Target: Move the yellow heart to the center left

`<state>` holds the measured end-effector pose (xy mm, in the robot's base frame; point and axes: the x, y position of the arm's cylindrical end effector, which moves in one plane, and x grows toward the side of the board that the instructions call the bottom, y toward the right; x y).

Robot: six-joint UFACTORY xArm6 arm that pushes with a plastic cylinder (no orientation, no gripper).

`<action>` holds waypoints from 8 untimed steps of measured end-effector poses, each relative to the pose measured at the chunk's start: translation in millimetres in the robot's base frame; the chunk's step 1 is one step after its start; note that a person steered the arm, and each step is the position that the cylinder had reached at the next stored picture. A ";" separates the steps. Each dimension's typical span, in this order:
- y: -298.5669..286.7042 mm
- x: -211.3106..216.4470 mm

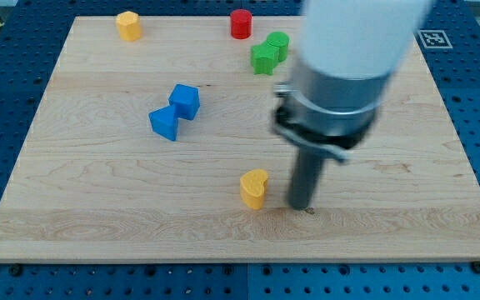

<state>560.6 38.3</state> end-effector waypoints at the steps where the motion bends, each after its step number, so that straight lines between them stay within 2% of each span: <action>1: -79.1 -0.2; 2: -129.2 -4.1; 3: -138.4 -4.8; 4: -96.3 29.8; 5: -56.0 30.4; 6: -73.5 3.4; 8: -144.5 -23.8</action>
<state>536.9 -106.1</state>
